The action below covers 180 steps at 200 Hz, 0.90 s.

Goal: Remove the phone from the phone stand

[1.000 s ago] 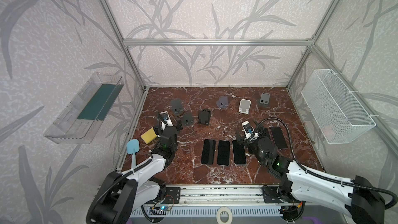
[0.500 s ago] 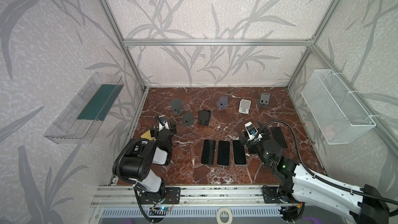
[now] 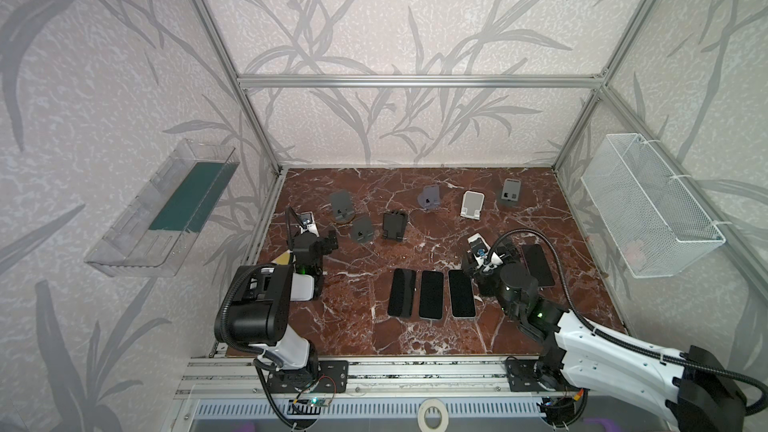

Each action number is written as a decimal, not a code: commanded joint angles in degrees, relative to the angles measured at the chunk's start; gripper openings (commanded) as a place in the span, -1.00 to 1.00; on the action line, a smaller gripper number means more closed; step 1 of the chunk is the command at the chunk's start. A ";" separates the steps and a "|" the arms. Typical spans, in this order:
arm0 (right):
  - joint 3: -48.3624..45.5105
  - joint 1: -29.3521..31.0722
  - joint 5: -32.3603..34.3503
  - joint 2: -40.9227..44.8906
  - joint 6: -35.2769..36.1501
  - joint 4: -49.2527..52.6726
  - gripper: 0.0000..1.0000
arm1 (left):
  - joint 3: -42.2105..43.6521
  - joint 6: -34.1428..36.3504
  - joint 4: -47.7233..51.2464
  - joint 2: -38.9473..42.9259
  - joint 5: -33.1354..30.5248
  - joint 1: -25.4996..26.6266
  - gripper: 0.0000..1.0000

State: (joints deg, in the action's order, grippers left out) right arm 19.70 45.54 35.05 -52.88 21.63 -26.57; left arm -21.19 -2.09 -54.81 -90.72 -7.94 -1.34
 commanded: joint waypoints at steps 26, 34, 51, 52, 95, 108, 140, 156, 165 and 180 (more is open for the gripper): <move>-0.06 -4.30 -0.38 -4.16 5.71 -9.38 0.99 | -0.34 -0.30 0.71 1.02 1.18 -0.17 0.98; 0.01 -5.11 -1.27 -4.73 7.16 -9.29 0.99 | -0.36 -0.26 0.76 1.03 1.19 -0.21 0.98; -0.31 -6.40 -2.38 -5.70 7.78 -8.86 0.99 | -0.34 -0.24 0.84 1.03 1.21 -0.23 0.98; -0.30 -6.41 -2.45 -5.72 7.75 -8.86 0.99 | -0.34 -0.22 0.80 1.01 1.19 -0.23 0.98; -5.34 -12.20 -10.79 -12.82 6.08 -18.79 0.99 | -0.43 -0.15 0.83 0.96 0.85 0.00 0.98; -7.25 -14.99 -12.96 -18.32 5.35 -27.13 0.99 | -0.45 -0.05 0.87 0.89 0.58 0.16 0.98; -9.78 -20.22 -14.72 -36.54 1.86 -52.63 0.98 | -0.47 0.33 0.76 0.87 0.83 0.45 0.98; -9.07 -20.49 -11.44 -39.22 0.63 -54.07 0.98 | -0.43 0.49 0.83 0.90 0.70 0.52 0.98; -8.73 -20.58 -9.94 -39.41 0.09 -54.11 0.98 | -0.43 0.51 0.71 0.94 0.61 0.55 0.98; -8.54 -20.95 -7.39 -39.45 -1.16 -54.16 0.98 | -0.43 0.55 0.69 0.93 0.59 0.63 0.98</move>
State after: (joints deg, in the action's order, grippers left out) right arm 10.52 25.12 23.66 -92.58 23.90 -69.73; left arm -21.19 -2.13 -54.15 -90.72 -7.35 -1.06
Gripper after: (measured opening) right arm 0.992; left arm 0.991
